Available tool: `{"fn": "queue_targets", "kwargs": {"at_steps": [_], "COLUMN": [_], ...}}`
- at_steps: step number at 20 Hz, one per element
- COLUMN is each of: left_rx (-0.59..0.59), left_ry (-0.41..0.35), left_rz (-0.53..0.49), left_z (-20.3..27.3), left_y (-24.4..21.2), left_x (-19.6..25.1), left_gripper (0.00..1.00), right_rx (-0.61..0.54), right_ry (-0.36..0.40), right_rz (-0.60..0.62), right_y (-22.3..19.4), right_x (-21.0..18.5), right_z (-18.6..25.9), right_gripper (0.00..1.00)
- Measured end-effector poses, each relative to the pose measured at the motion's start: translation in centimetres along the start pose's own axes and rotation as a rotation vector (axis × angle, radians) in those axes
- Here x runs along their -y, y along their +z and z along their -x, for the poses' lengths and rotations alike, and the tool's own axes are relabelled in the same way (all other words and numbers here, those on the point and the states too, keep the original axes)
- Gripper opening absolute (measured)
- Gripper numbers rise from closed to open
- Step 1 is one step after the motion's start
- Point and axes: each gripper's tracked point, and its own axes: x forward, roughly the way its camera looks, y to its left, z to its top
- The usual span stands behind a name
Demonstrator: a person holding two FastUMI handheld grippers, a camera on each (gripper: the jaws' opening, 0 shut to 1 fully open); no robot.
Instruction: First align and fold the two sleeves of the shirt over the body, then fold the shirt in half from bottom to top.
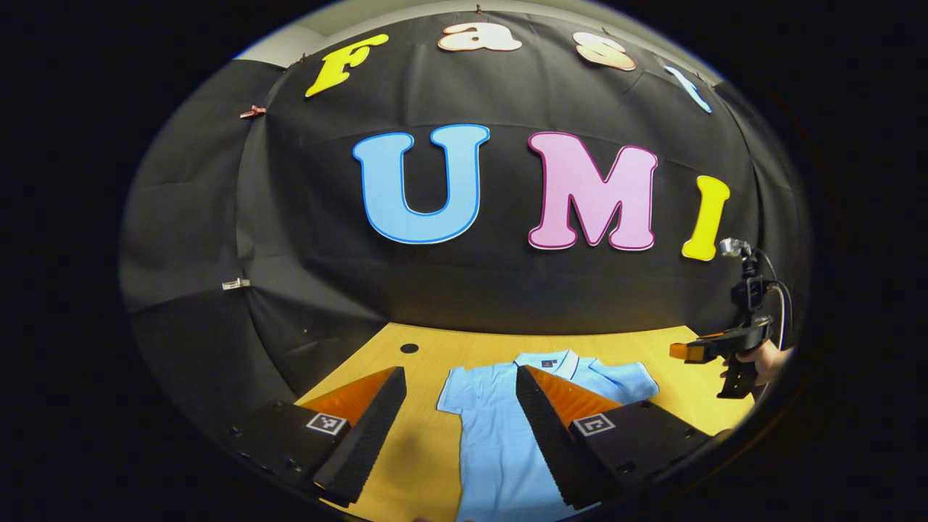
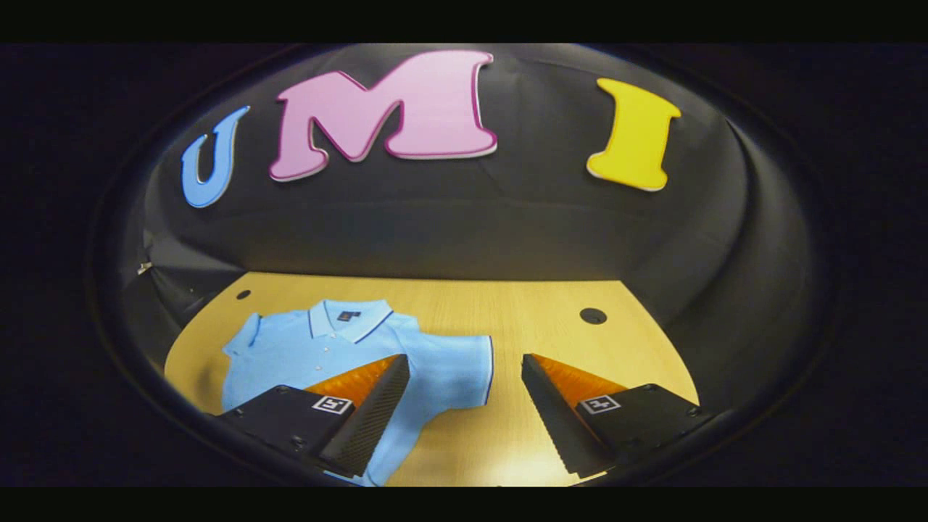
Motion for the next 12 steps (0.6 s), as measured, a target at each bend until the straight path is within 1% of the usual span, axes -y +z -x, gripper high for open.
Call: {"fn": "queue_targets", "kwargs": {"at_steps": [4,5,6,10,11,12], "left_rx": [-0.032,-0.039,-0.046,-0.060,-0.065,-0.069], "left_ry": [0.014,0.014,0.013,0.002,-0.001,-0.004], "left_rz": [0.014,0.012,0.009,0.002,0.001,0.000], "left_z": [-0.9,-1.0,-1.2,-1.6,-1.7,-1.9], "left_y": [-0.4,-0.7,-0.8,-1.3,-1.5,-1.6], "left_x": [1.1,1.4,1.7,2.8,3.0,3.2], "left_gripper": [0.98,0.97,0.97,0.97,0.97,0.97], "right_rx": [-0.132,-0.158,-0.185,-0.288,-0.298,-0.306], "right_ry": [0.001,-0.001,-0.005,-0.008,-0.013,-0.021], "right_rz": [-0.006,-0.006,-0.008,-0.039,-0.051,-0.062], "right_y": [-4.2,-5.2,-6.2,-10.0,-10.4,-10.6], "right_x": [0.8,0.9,1.1,1.3,1.5,1.5], "right_z": [-4.9,-5.7,-6.5,-8.8,-9.2,-9.4], "right_gripper": [0.97,0.99,0.97,0.97,0.95,0.87]}}
